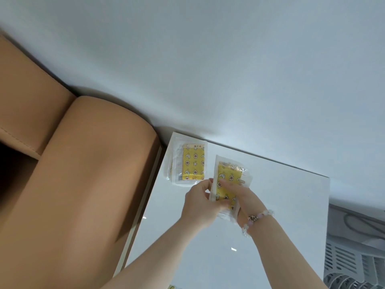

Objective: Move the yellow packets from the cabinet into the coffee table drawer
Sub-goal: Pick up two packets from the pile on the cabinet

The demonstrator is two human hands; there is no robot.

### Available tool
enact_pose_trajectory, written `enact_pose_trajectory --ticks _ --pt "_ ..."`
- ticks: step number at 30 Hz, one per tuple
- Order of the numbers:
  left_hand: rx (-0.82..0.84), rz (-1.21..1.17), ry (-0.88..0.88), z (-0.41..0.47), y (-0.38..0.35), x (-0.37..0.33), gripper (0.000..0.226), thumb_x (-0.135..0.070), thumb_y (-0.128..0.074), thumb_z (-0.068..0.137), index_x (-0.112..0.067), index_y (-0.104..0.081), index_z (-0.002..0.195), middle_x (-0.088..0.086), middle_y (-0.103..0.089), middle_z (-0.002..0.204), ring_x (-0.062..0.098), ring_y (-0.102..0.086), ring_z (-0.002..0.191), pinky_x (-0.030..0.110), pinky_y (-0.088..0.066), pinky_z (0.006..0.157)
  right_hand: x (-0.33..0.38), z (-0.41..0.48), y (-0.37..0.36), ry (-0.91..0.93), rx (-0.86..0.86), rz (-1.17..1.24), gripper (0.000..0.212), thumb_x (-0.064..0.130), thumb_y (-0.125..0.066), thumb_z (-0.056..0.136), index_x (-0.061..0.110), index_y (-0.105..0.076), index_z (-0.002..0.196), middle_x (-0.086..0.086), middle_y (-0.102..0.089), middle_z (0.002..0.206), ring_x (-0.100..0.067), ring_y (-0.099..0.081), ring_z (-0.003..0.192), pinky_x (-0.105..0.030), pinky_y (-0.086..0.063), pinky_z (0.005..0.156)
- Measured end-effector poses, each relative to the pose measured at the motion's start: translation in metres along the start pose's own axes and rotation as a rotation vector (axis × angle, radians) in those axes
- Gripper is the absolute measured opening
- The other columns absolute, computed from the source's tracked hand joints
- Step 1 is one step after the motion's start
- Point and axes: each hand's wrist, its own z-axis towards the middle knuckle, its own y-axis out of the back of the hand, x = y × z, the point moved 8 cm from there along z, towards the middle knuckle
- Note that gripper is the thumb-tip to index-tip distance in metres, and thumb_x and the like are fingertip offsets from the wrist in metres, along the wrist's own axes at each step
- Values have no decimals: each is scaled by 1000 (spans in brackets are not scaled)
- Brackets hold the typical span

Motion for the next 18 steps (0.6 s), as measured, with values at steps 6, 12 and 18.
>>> enact_pose_trajectory --ticks 6,12,18 --pt "-54 80 13 1 2 4 29 -17 -80 70 -20 -68 96 -1 -72 87 16 -68 82 31 -57 72 -3 4 4 54 -86 -59 17 12 -68 83 8 -71 99 -14 -73 95 -32 -70 90 -47 -52 90" --pt "98 520 12 10 -1 -12 35 -40 -79 65 -22 -50 56 -8 -55 55 10 -52 53 23 -38 49 -4 3 16 58 -114 -86 24 18 -72 78 6 -71 99 -13 -73 94 -31 -69 93 -43 -51 92" --pt "133 282 139 28 33 -26 34 -29 -76 78 -18 -62 106 -1 -65 102 10 -61 87 18 -47 68 -14 1 53 -1 -214 -47 19 28 -72 78 16 -72 93 -4 -73 97 -26 -67 91 -38 -50 87"
